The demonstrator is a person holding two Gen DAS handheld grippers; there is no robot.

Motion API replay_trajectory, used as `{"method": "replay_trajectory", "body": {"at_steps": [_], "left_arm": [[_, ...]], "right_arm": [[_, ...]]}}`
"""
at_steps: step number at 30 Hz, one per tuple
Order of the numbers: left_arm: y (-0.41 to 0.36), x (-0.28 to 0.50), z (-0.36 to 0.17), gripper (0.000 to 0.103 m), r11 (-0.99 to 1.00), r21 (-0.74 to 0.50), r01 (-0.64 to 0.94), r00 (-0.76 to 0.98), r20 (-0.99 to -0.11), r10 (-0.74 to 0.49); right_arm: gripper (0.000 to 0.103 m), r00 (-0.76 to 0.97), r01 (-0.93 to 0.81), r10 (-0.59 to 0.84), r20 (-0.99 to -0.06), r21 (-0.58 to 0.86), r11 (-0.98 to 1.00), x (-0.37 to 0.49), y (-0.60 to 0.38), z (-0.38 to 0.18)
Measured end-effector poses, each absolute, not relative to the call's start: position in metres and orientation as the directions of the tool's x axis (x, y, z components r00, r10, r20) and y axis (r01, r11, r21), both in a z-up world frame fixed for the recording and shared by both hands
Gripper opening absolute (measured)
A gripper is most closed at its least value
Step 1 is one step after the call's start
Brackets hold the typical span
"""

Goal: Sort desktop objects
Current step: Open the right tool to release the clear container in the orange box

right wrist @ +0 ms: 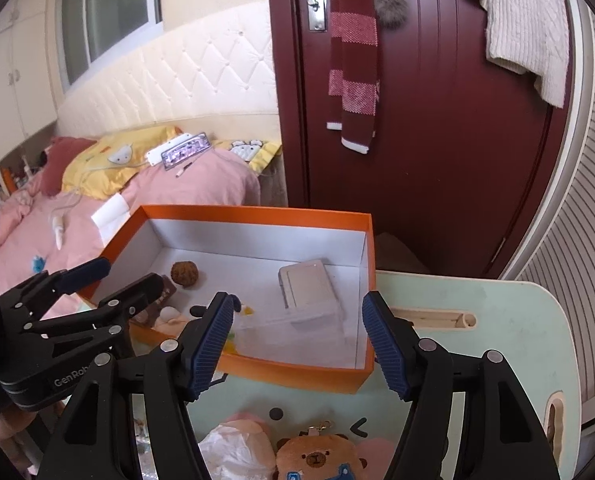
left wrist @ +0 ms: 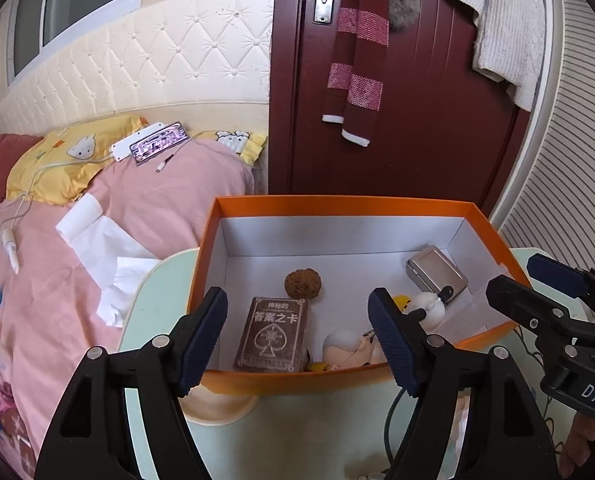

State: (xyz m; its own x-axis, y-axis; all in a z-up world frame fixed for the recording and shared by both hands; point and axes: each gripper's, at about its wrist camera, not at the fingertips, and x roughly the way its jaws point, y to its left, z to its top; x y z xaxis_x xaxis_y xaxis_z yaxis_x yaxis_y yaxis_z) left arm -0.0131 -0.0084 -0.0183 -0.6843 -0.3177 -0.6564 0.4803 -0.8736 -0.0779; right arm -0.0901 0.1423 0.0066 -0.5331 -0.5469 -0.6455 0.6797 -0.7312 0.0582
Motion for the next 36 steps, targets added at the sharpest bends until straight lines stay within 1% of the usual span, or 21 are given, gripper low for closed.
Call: {"method": "replay_trajectory", "body": {"at_steps": [6,12,14,19,22,27,30,31,33,36], "left_arm": [[-0.008,-0.009,-0.018,0.073,-0.877,-0.072,0.476,-0.684,-0.656,-0.318],[-0.004,0.004,-0.016,0.073,-0.878,-0.070,0.474,-0.695,-0.642,-0.324],[0.000,0.014,-0.012,0.073,-0.880,-0.066,0.469,-0.706,-0.627,-0.329],[0.017,0.051,-0.001,0.073,-0.894,-0.042,0.446,-0.753,-0.557,-0.349],[0.034,0.064,-0.005,0.074,-0.917,-0.039,0.397,-0.763,-0.570,-0.306],[0.059,0.079,-0.029,0.074,-0.936,-0.057,0.349,-0.754,-0.609,-0.244],[0.070,0.092,-0.041,0.074,-0.936,-0.013,0.352,-0.756,-0.594,-0.276],[0.072,0.094,-0.043,0.074,-0.934,0.001,0.357,-0.755,-0.589,-0.289],[0.076,0.095,-0.046,0.074,-0.939,-0.009,0.345,-0.758,-0.592,-0.273],[0.080,0.090,-0.049,0.074,-0.943,-0.024,0.331,-0.753,-0.609,-0.248]], "right_arm": [[0.071,-0.536,0.697,-0.563,-0.630,0.047,-0.716,-0.079,0.140,0.011],[0.071,-0.541,0.704,-0.569,-0.619,0.036,-0.709,-0.070,0.144,0.011],[0.071,-0.547,0.703,-0.568,-0.614,0.031,-0.711,-0.066,0.153,0.009],[0.072,-0.555,0.694,-0.576,-0.600,0.047,-0.718,-0.058,0.191,0.005],[0.073,-0.542,0.685,-0.590,-0.598,0.092,-0.723,-0.051,0.222,-0.004],[0.074,-0.506,0.646,-0.585,-0.634,0.170,-0.744,-0.040,0.256,-0.029],[0.074,-0.470,0.624,-0.587,-0.659,0.222,-0.749,-0.033,0.265,-0.042],[0.074,-0.461,0.621,-0.585,-0.667,0.228,-0.750,-0.030,0.263,-0.046],[0.075,-0.444,0.617,-0.581,-0.683,0.238,-0.751,-0.026,0.261,-0.053],[0.076,-0.434,0.632,-0.560,-0.705,0.204,-0.747,-0.021,0.249,-0.061]]}}
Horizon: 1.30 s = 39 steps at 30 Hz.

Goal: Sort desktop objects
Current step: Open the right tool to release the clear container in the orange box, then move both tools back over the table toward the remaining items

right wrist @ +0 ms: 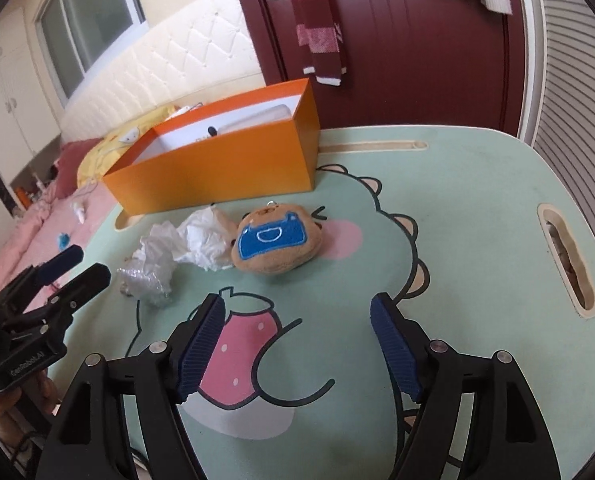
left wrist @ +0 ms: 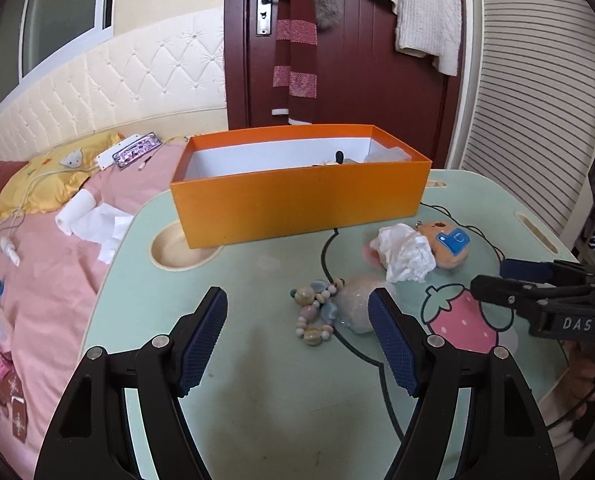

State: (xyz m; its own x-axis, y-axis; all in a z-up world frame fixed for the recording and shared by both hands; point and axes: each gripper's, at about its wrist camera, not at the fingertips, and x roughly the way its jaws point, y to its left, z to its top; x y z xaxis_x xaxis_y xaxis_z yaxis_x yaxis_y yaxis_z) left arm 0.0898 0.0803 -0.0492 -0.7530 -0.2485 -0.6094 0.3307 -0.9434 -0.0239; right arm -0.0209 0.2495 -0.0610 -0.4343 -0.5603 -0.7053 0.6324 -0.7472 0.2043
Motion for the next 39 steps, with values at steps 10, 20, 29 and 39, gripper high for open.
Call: {"method": "replay_trajectory", "body": {"at_steps": [10,20,29,39], "left_arm": [[0.089,0.082,-0.060,0.074,-0.948,0.016,0.319,-0.722,-0.643,-0.254],[0.069,0.086,-0.062,0.074,-0.933,-0.111,0.343,-0.733,-0.652,-0.192],[0.048,0.082,-0.069,0.074,-0.896,-0.049,0.442,-0.671,-0.681,-0.294],[0.066,0.074,-0.066,0.074,-0.938,-0.044,0.344,-0.719,-0.655,-0.233]], "right_arm": [[0.096,-0.501,0.654,-0.479,-0.721,0.047,-0.755,-0.005,0.235,-0.072],[0.099,-0.505,0.659,-0.468,-0.725,0.027,-0.752,-0.005,0.234,-0.074],[0.099,-0.500,0.660,-0.477,-0.723,0.038,-0.751,-0.007,0.235,-0.074],[0.100,-0.502,0.660,-0.474,-0.724,0.033,-0.750,-0.005,0.233,-0.074]]}}
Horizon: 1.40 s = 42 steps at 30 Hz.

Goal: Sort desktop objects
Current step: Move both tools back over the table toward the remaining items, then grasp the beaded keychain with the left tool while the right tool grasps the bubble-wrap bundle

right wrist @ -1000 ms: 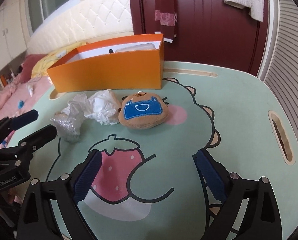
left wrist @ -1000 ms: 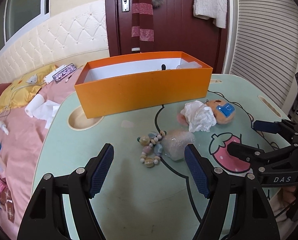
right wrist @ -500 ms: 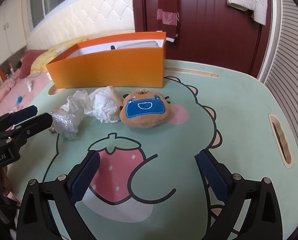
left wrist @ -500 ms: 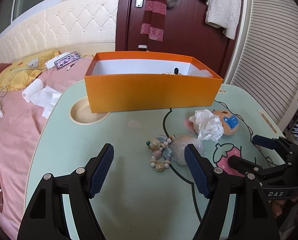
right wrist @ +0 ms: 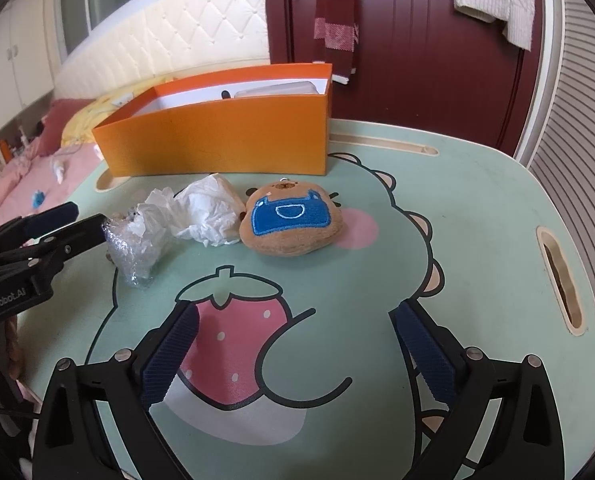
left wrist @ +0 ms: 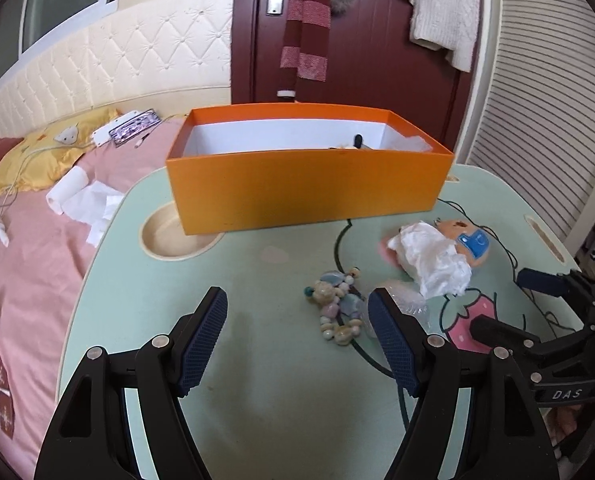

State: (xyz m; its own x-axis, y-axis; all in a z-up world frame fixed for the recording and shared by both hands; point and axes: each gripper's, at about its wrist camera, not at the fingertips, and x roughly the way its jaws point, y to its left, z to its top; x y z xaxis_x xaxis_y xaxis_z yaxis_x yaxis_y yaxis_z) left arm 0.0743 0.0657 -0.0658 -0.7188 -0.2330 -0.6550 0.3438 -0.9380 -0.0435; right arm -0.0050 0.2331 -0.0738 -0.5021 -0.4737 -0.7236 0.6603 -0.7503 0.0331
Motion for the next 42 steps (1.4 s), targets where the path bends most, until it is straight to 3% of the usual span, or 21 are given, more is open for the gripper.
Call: {"method": "replay_trajectory", "body": {"at_steps": [3,8,14,21,22,23,24,27,32,40,42], "left_arm": [[0.065,0.067,-0.066,0.074,-0.938,-0.030,0.347,-0.705,-0.668,-0.239],[0.050,0.059,-0.071,0.074,-0.925,-0.173,0.339,-0.706,-0.697,-0.128],[0.063,0.047,-0.074,0.074,-0.924,-0.016,0.383,-0.626,-0.740,-0.246],[0.047,0.060,-0.076,0.073,-0.883,-0.020,0.469,-0.602,-0.739,-0.303],[0.049,0.061,-0.075,0.061,-0.890,-0.013,0.455,-0.611,-0.732,-0.302],[0.052,0.063,-0.074,0.024,-0.900,-0.002,0.436,-0.622,-0.723,-0.300],[0.056,0.065,-0.074,0.017,-0.909,0.009,0.417,-0.633,-0.715,-0.297],[0.064,0.066,-0.073,0.018,-0.925,0.046,0.376,-0.640,-0.710,-0.295],[0.056,0.077,-0.066,0.018,-0.922,-0.034,0.385,-0.661,-0.707,-0.250],[0.036,0.084,-0.064,0.018,-0.891,-0.063,0.449,-0.657,-0.700,-0.281],[0.033,0.083,-0.065,0.018,-0.888,-0.063,0.456,-0.653,-0.702,-0.285]], "right_arm": [[0.100,-0.502,0.661,-0.474,-0.723,0.033,-0.750,-0.004,0.233,-0.074],[0.101,-0.502,0.661,-0.475,-0.723,0.033,-0.749,-0.004,0.232,-0.074],[0.101,-0.502,0.662,-0.475,-0.723,0.032,-0.748,-0.003,0.231,-0.075],[0.101,-0.502,0.662,-0.474,-0.723,0.031,-0.748,-0.003,0.230,-0.075],[0.101,-0.502,0.663,-0.473,-0.724,0.029,-0.748,-0.002,0.230,-0.075],[0.101,-0.503,0.663,-0.472,-0.724,0.027,-0.748,-0.002,0.230,-0.075],[0.101,-0.503,0.663,-0.473,-0.724,0.029,-0.748,-0.002,0.230,-0.075],[0.101,-0.502,0.662,-0.475,-0.723,0.032,-0.749,-0.003,0.231,-0.075],[0.101,-0.500,0.661,-0.478,-0.722,0.038,-0.749,-0.003,0.232,-0.075],[0.101,-0.478,0.682,-0.506,-0.718,0.060,-0.729,0.000,0.228,-0.074],[0.096,-0.446,0.713,-0.536,-0.717,0.078,-0.697,0.004,0.224,-0.072]]}}
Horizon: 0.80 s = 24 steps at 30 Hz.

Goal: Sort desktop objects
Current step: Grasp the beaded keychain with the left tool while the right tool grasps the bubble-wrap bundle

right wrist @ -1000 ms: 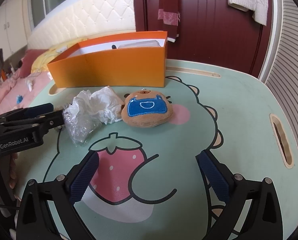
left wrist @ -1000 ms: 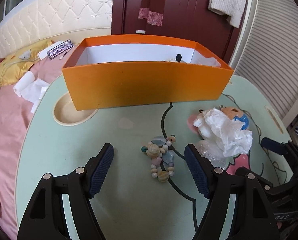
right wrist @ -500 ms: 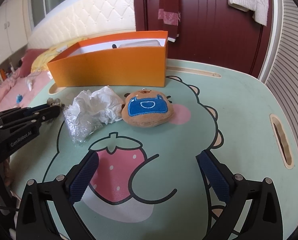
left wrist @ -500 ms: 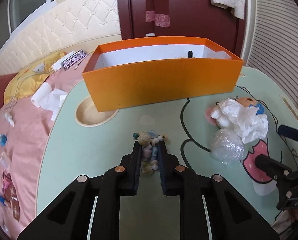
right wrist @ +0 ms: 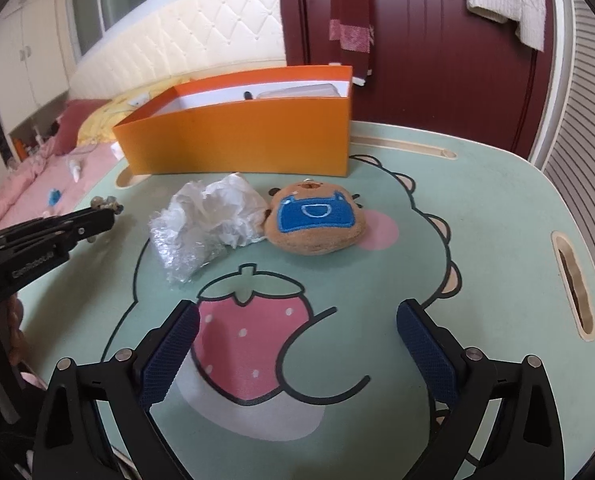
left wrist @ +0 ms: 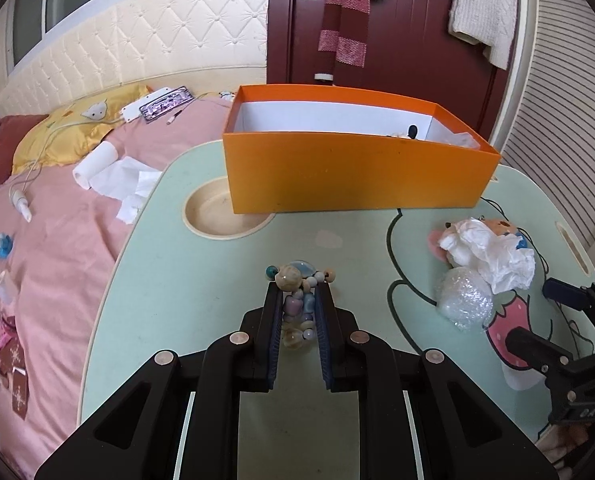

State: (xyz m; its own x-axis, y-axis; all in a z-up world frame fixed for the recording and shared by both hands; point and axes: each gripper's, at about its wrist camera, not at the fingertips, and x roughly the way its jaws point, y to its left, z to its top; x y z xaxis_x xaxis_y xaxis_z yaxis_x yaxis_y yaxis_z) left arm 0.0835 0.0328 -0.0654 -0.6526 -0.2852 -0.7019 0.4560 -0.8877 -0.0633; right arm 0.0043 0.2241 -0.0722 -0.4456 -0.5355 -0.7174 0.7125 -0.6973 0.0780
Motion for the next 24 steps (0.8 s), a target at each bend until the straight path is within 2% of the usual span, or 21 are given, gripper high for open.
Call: {"method": "replay_trajectory", "body": {"at_steps": [4,6,8,10,14,16,17,18,20,24], "left_arm": [[0.031,0.085,-0.064,0.018,-0.887,-0.087,0.454,-0.664,-0.697,-0.272],[0.030,0.086,-0.063,0.018,-0.886,-0.092,0.454,-0.667,-0.695,-0.270],[0.029,0.087,-0.063,0.018,-0.885,-0.094,0.457,-0.667,-0.694,-0.270],[0.028,0.087,-0.063,0.018,-0.883,-0.097,0.459,-0.666,-0.695,-0.270],[0.029,0.086,-0.065,0.018,-0.883,-0.098,0.459,-0.665,-0.698,-0.268],[0.030,0.086,-0.065,0.018,-0.885,-0.097,0.456,-0.665,-0.698,-0.266],[0.031,0.085,-0.065,0.018,-0.886,-0.094,0.453,-0.665,-0.698,-0.266],[0.031,0.085,-0.065,0.018,-0.887,-0.091,0.452,-0.665,-0.698,-0.267],[0.032,0.086,-0.064,0.018,-0.888,-0.090,0.451,-0.667,-0.695,-0.268],[0.032,0.088,-0.060,0.018,-0.888,-0.098,0.449,-0.685,-0.676,-0.272]], "right_arm": [[0.088,-0.419,0.777,-0.540,-0.730,0.020,-0.629,0.022,0.196,-0.073],[0.078,-0.407,0.798,-0.539,-0.737,0.000,-0.603,0.028,0.181,-0.073],[0.074,-0.380,0.807,-0.549,-0.745,0.023,-0.591,0.027,0.170,-0.071],[0.073,-0.349,0.800,-0.562,-0.750,0.074,-0.595,0.021,0.162,-0.068],[0.070,-0.365,0.775,-0.541,-0.758,0.075,-0.627,0.009,0.150,-0.067],[0.059,-0.368,0.769,-0.536,-0.760,0.075,-0.634,0.005,0.146,-0.066],[0.046,-0.368,0.770,-0.534,-0.761,0.073,-0.634,0.004,0.143,-0.065],[0.040,-0.371,0.772,-0.530,-0.762,0.064,-0.632,0.006,0.143,-0.064],[0.035,-0.377,0.776,-0.521,-0.765,0.046,-0.629,0.010,0.142,-0.064],[0.034,-0.330,0.788,-0.571,-0.752,0.113,-0.605,0.020,0.160,-0.062]]}}
